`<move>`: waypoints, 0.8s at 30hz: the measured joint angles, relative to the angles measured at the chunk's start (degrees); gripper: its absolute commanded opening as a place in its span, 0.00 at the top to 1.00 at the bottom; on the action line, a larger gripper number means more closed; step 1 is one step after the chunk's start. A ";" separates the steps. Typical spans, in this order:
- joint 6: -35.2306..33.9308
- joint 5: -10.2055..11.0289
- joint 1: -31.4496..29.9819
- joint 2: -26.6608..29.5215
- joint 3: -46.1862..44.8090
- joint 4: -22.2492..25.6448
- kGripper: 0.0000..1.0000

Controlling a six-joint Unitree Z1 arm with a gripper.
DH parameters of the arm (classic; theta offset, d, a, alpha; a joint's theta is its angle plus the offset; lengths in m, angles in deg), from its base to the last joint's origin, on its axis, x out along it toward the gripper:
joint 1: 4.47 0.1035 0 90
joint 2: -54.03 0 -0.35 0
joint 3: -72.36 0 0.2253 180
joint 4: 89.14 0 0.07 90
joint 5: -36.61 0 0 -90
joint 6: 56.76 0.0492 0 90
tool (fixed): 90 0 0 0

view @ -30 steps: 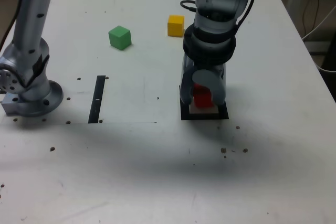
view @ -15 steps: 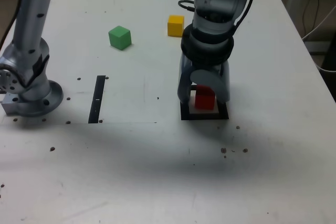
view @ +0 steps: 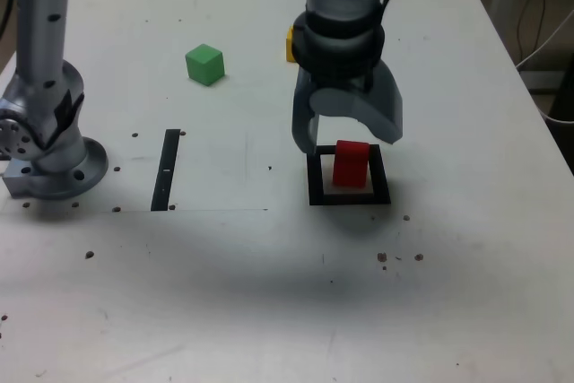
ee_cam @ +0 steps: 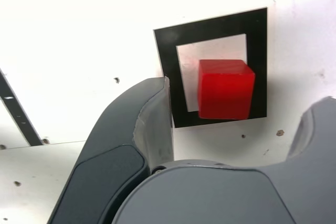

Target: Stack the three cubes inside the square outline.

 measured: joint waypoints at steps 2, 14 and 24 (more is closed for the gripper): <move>1.32 -0.15 0.64 0.60 -1.05 -0.13 0.01; 11.82 -0.52 7.39 6.22 -6.56 -0.43 0.01; 20.89 -1.33 17.09 7.95 -8.58 0.27 0.01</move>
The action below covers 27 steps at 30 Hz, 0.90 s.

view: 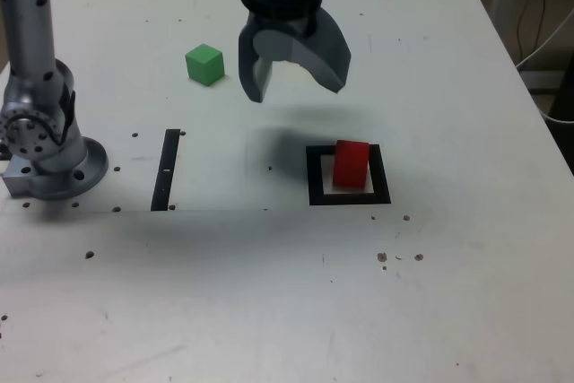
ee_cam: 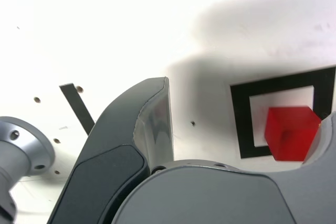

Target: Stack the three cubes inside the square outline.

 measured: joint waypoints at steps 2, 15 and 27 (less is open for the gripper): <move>1.20 0.00 1.67 0.00 0.01 0.01 0.01; 8.51 0.98 15.54 -0.86 5.44 2.05 0.02; 19.17 2.48 25.18 -12.66 18.73 3.84 0.03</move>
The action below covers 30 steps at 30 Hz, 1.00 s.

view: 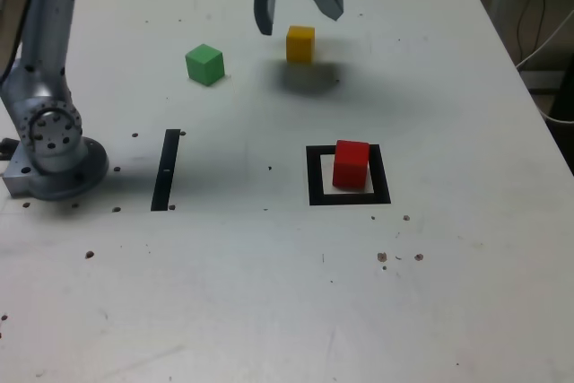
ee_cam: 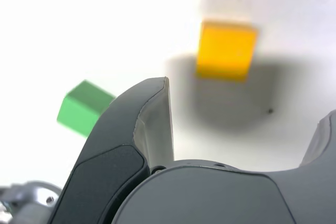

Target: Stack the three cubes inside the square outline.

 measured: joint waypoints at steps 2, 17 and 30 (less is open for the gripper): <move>1.83 0.31 0.21 -1.35 1.71 0.36 0.03; 5.14 2.00 2.02 -3.62 -1.78 -2.37 0.07; 5.13 1.20 1.95 -6.09 -1.63 -4.27 0.18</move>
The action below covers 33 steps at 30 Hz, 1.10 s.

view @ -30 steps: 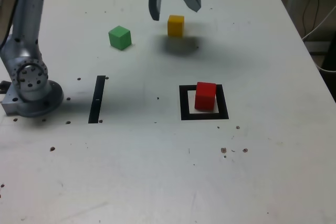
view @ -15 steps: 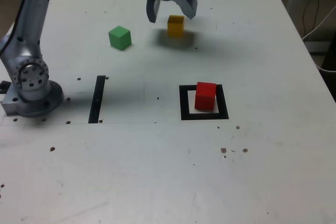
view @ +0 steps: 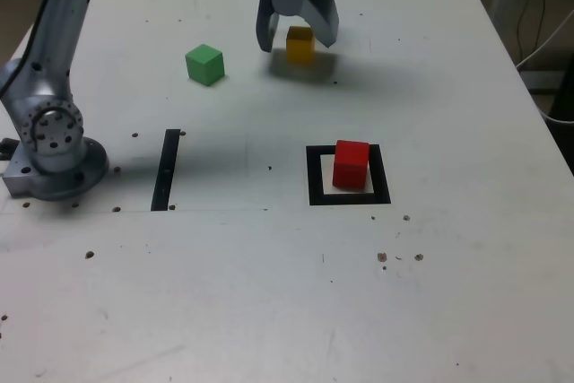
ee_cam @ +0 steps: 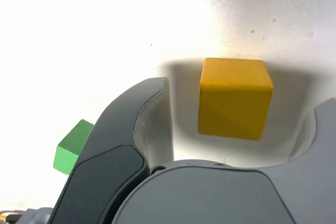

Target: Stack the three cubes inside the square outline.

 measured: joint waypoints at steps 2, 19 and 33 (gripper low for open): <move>0.00 -0.02 0.00 -0.07 0.18 -0.17 0.22; -0.01 -0.35 -0.16 -0.48 1.44 0.03 0.49; -0.01 -0.83 -0.96 -1.34 2.77 2.12 0.60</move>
